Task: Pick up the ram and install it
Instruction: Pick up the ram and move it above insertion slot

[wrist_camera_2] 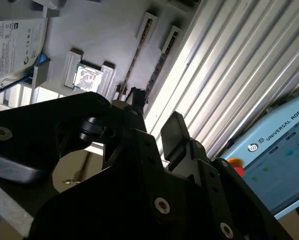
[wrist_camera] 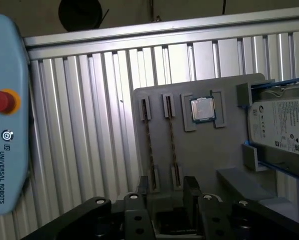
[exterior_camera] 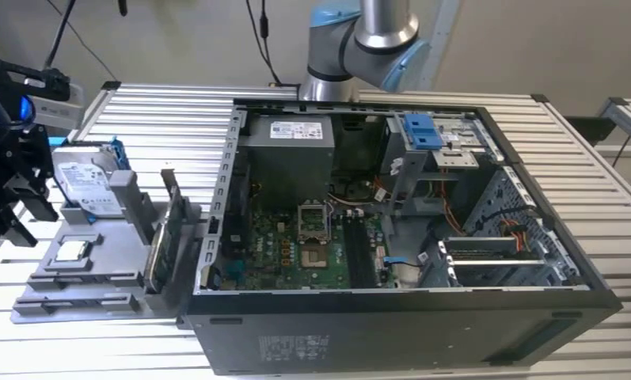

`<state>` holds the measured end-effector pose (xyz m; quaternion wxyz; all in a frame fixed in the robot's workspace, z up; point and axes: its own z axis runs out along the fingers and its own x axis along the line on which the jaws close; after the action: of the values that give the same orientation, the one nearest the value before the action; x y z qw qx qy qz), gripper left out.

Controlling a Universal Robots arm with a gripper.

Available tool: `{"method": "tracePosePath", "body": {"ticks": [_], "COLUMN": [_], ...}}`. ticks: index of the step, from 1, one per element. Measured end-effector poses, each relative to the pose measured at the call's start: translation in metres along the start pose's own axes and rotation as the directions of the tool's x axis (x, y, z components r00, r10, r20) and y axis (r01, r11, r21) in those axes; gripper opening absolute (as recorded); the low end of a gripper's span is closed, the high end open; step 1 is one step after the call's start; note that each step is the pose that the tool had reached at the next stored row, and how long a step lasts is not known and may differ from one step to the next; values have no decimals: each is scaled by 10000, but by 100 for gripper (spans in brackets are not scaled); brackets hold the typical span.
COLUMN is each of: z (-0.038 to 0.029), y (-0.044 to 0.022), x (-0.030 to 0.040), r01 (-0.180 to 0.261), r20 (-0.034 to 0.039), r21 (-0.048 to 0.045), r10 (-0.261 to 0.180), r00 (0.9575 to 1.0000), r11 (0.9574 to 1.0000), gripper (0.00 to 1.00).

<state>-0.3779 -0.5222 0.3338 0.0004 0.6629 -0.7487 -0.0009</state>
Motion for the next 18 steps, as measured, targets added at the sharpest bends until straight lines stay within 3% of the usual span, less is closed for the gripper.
{"method": "tracePosePath", "body": {"ticks": [7, 18], "z": [29, 202], "y": [-1, -2], "x": [1, 20], "r01": [23, 327], "r20": [-6, -8], "r21": [1, 0], "r10": [-23, -327], "r00": [10000, 9995], "r11": [10000, 9995], "gripper": [42, 42]}}
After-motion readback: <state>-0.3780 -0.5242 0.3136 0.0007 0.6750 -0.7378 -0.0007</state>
